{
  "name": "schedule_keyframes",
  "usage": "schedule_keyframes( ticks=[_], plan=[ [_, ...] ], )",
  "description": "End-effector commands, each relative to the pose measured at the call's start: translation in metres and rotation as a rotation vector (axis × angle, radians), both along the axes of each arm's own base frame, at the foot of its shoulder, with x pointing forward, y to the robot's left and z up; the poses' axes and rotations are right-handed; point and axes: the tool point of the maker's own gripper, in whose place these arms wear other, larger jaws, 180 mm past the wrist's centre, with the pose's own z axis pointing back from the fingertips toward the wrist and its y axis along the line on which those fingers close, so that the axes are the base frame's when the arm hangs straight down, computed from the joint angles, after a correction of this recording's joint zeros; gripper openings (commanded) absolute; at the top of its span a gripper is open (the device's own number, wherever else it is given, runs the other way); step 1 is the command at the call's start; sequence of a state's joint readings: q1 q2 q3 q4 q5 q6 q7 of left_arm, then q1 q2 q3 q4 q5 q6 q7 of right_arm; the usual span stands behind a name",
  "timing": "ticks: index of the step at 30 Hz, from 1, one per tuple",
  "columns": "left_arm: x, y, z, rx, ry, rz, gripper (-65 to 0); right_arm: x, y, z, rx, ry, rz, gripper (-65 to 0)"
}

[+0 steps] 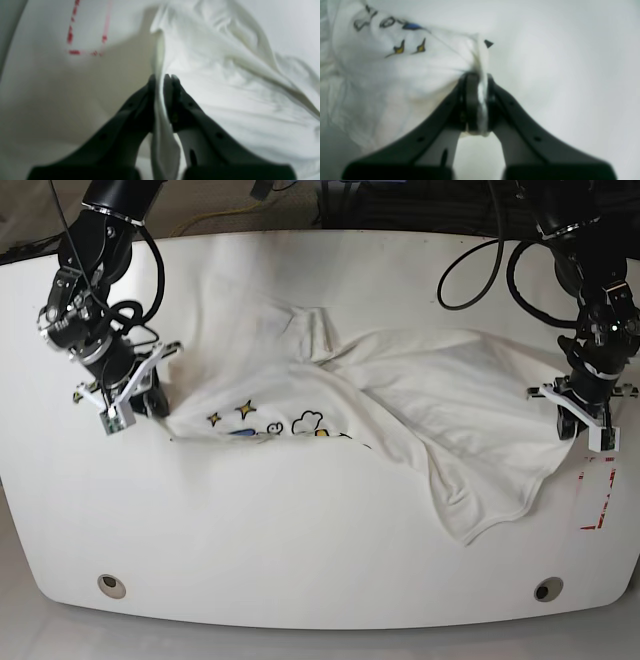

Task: Fold the T-shirt properly
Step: 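Lift the shirt with both grippers and shake it out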

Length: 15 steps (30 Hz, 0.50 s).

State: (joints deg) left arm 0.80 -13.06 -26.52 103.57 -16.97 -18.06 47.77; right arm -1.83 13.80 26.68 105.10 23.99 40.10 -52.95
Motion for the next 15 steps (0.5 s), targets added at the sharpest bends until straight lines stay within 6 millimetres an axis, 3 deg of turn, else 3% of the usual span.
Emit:
schedule_keyframes(
  ticks=[1,11,15],
  plan=[
    [0.01,0.006,0.033,0.033,-0.07,0.005,-65.0,0.02,-0.009,0.025,-0.012,-0.065,-0.008,-65.0],
    [0.038,0.034,0.122,0.071,-0.194,0.082,-65.0,0.105,-0.051,0.118,-0.034,-0.218,-0.061,-65.0],
    [0.048,0.039,0.157,0.079,-0.276,0.094,-65.0,0.133,-0.051,0.156,-0.06,-0.266,-0.028,-65.0]
  ],
)
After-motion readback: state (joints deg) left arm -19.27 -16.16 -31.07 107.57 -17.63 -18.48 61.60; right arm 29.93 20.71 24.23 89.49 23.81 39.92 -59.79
